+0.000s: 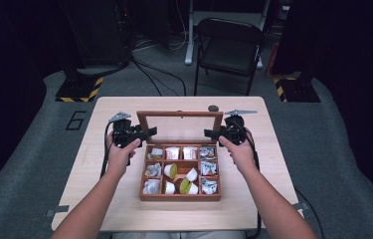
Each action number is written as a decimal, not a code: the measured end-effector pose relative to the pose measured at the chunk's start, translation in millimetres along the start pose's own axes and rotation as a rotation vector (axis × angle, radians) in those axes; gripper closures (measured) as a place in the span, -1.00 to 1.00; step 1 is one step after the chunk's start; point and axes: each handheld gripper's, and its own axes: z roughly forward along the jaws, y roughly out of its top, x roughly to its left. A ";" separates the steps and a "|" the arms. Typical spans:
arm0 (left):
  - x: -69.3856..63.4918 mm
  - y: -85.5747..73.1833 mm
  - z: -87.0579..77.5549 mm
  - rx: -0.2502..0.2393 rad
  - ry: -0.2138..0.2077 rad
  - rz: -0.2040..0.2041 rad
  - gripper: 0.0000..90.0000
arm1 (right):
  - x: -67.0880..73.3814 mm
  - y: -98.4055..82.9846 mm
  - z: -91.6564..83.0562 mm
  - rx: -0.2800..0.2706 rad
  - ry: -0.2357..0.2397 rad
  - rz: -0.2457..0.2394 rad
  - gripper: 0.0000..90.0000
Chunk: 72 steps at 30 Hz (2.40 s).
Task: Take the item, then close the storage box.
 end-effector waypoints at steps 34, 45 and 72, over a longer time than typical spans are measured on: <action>-30.3 -6.2 -54.3 -0.025 -0.062 0.098 -0.25 | 33.8 -13.4 -62.5 -0.067 0.037 -0.127 -0.20; -34.0 -0.5 -66.1 -0.024 -0.072 0.065 -0.23 | 33.5 -10.9 -71.4 -0.064 0.050 -0.121 -0.06; -45.6 -18.5 -83.5 -0.003 -0.070 0.091 -0.07 | 43.5 -29.4 -90.4 -0.043 0.051 -0.166 0.11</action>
